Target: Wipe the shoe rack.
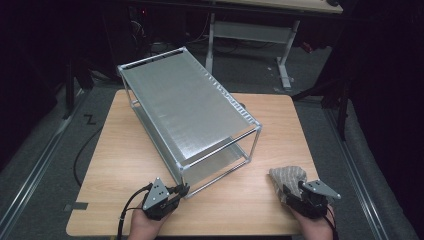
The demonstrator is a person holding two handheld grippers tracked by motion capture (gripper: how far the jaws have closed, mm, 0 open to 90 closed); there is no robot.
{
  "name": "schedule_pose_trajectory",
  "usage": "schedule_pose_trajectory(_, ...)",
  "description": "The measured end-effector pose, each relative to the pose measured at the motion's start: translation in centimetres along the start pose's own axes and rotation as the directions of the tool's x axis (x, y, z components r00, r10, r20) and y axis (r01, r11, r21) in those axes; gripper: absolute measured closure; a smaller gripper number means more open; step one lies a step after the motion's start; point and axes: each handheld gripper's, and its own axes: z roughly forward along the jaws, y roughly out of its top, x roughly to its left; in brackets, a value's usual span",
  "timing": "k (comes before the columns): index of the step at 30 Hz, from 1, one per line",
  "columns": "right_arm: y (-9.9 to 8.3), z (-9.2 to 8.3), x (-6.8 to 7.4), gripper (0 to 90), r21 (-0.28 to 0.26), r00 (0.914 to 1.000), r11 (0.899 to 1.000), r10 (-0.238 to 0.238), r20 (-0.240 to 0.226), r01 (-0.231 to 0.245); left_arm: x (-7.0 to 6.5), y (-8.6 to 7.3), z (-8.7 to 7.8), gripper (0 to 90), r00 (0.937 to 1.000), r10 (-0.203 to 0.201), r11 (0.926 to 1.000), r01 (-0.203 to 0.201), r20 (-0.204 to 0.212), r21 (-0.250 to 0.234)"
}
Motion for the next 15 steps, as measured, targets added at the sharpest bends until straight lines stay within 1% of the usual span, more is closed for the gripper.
schedule_pose_trajectory(3,0.8,-0.8,0.2,38.9,-0.063,0.9996,0.998,-0.013,0.023,0.015,-0.1,-0.1,-0.2,80.3,1.0000,0.000,1.0000,0.000,-0.002,-0.001)
schedule_pose_trajectory(4,1.0,-0.9,0.2,38.9,-0.075,0.9995,0.997,-0.015,0.029,0.017,-0.1,-0.2,-0.3,80.2,1.0000,0.000,1.0000,0.000,-0.002,-0.002)
schedule_pose_trajectory(6,1.5,-1.2,0.4,39.4,-0.102,0.9998,0.995,-0.013,0.017,0.015,-0.2,-0.3,-0.6,80.2,1.0000,-0.001,1.0000,0.001,-0.003,-0.003)
schedule_pose_trajectory(10,2.2,-0.8,1.3,41.0,-0.134,0.9993,0.991,-0.029,-0.023,0.026,-0.7,-0.5,-1.2,80.3,1.0000,0.004,1.0000,-0.004,0.000,-0.005)
schedule_pose_trajectory(14,3.1,0.1,2.5,43.3,-0.152,0.9956,0.988,-0.049,-0.080,0.036,-1.4,-0.9,-1.9,80.2,0.9999,0.012,0.9999,-0.012,0.004,-0.003)
schedule_pose_trajectory(15,3.4,0.3,2.9,45.3,-0.160,0.9933,0.986,-0.059,-0.100,0.042,-1.5,-0.9,-2.0,80.3,0.9999,0.013,0.9999,-0.013,0.004,-0.004)
